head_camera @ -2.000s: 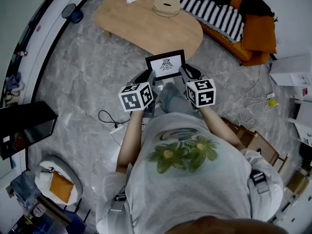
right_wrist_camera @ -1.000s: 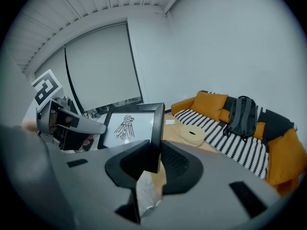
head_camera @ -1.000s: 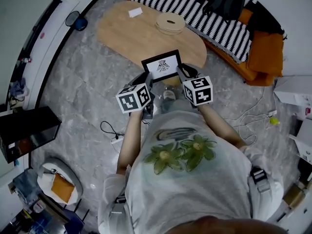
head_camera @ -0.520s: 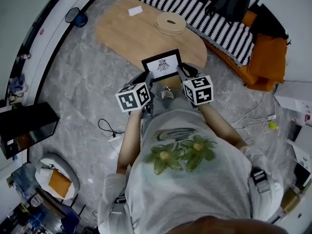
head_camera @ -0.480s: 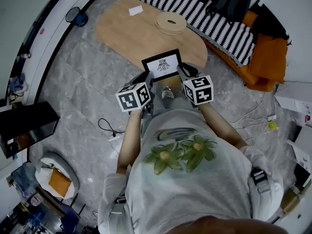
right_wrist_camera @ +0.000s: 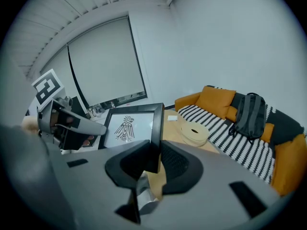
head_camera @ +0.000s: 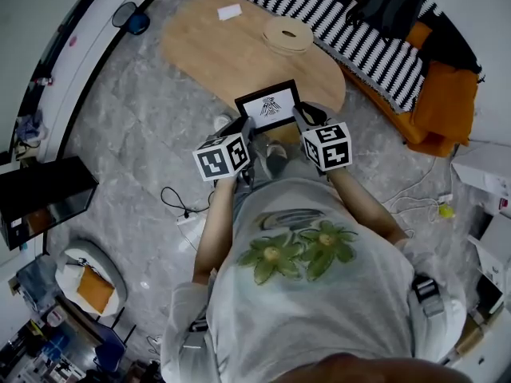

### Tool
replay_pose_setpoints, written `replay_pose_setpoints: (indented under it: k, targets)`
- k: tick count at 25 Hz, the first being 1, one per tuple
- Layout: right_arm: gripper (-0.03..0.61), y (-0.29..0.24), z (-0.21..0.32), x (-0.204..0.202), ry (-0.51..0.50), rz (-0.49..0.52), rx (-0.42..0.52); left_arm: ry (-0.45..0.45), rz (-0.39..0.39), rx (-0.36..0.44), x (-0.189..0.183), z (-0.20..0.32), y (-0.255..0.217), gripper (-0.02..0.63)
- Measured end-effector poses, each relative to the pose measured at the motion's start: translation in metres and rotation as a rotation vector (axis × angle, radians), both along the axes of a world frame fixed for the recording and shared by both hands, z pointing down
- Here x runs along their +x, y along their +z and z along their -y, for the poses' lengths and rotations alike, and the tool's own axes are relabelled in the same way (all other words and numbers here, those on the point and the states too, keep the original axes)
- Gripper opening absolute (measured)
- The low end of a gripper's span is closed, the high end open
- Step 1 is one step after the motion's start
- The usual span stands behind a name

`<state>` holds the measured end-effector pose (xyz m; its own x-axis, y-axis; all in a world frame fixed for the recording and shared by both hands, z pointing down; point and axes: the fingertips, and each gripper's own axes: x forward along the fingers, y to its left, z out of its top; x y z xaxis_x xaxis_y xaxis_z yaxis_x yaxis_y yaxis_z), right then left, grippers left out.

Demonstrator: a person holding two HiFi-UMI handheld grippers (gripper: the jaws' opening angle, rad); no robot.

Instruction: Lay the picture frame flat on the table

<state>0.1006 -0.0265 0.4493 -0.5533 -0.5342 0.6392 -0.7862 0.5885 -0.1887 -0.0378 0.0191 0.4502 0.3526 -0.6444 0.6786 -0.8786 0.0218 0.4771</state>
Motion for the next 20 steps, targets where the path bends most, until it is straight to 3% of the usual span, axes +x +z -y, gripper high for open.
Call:
replay_pose_setpoints:
  k: [20]
  targets:
    - [0.078, 0.036, 0.026, -0.011, -0.005, -0.051, -0.072, 0.015, -0.046, -0.102, -0.009, 0.022, 0.042, 0.086]
